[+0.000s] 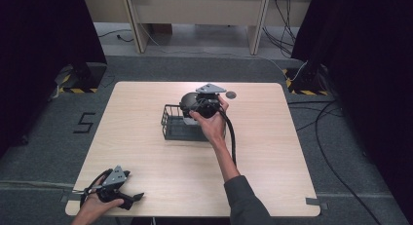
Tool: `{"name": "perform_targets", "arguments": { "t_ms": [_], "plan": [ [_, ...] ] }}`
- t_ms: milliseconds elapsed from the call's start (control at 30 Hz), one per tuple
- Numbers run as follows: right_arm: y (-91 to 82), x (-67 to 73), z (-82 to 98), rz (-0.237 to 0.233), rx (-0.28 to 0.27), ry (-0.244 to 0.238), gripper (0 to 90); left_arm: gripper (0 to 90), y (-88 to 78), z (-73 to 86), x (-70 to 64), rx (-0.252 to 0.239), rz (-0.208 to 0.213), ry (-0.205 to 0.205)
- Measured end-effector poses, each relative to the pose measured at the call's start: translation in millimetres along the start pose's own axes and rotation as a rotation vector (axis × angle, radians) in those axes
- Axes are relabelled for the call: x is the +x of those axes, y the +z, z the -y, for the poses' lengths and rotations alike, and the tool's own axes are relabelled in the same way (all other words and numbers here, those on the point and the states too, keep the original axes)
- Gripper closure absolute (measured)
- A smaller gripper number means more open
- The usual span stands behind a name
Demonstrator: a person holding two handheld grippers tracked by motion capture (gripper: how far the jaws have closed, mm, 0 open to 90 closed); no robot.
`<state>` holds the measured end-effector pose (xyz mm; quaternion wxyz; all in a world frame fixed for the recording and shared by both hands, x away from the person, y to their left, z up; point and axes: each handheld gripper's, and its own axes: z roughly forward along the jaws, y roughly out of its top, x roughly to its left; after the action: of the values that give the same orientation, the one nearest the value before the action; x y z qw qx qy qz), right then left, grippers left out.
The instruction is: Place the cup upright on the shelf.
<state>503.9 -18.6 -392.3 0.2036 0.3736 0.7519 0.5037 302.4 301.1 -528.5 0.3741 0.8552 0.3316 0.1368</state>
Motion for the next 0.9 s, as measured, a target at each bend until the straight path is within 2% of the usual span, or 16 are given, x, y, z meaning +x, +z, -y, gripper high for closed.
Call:
{"name": "perform_targets", "arguments": {
  "t_ms": [100, 233, 533, 900],
  "plan": [
    [2.7, -2.3, 5.8, 0.006, 0.001, 0.025, 6.0, 0.0, 0.0, 0.0, 0.0, 0.0, 0.0, 0.0],
    [7.1, -2.2, 13.2, 0.014, 0.023, 0.01, 6.0, 0.0, 0.0, 0.0, -0.1, 0.0, 0.001, -0.001],
    [13.7, -5.1, 22.9, -0.004, 0.037, 0.031, 5.8, 0.0, 0.0, 0.0, -0.1, 0.0, 0.001, -0.001],
    [12.8, -3.9, 21.3, 0.014, 0.039, 0.013, 5.6, 0.0, 0.1, 0.0, -0.2, 0.0, 0.001, -0.001]
  ]
}}
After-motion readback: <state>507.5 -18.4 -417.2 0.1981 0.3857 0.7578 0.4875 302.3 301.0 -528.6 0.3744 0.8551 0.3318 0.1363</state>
